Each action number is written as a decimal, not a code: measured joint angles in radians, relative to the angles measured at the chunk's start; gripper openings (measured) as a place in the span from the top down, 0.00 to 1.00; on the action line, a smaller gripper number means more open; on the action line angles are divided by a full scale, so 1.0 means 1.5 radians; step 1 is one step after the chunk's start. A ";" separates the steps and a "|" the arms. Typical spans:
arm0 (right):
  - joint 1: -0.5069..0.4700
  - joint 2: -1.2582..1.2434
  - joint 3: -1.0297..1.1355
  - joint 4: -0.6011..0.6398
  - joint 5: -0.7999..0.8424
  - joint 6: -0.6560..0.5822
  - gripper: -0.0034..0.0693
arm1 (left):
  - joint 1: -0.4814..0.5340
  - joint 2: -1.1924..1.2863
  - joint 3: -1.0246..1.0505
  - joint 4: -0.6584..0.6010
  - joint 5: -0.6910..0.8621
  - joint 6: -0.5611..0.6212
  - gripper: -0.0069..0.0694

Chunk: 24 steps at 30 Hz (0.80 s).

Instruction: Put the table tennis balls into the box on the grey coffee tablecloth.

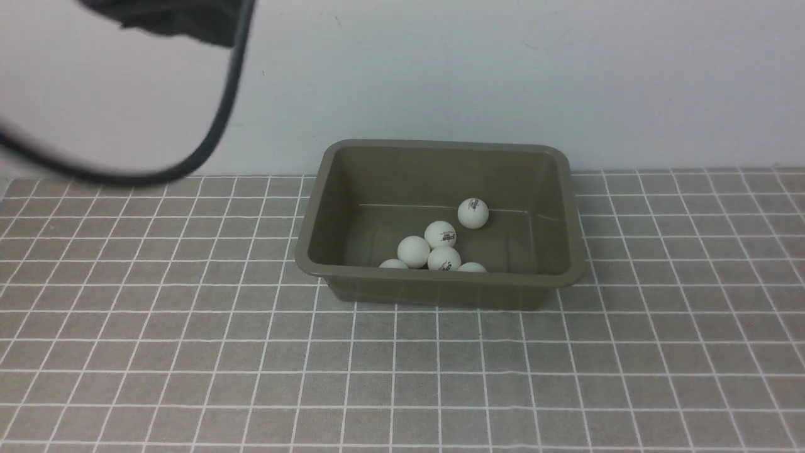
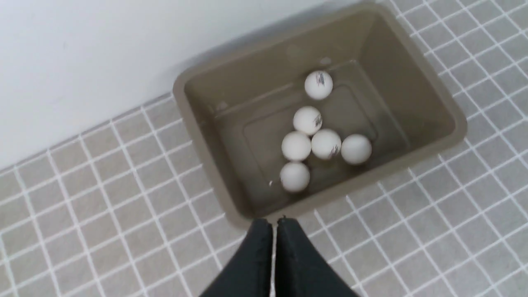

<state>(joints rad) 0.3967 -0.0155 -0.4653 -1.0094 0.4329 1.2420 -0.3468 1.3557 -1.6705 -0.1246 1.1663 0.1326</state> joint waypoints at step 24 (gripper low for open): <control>0.000 0.000 0.001 -0.025 -0.001 0.006 0.97 | 0.000 -0.649 0.682 0.000 -0.357 0.005 0.92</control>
<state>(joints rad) 0.3967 -0.0155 -0.4631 -1.0471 0.4319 1.2515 -0.3468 0.3821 -0.6476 -0.1241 0.6315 0.1401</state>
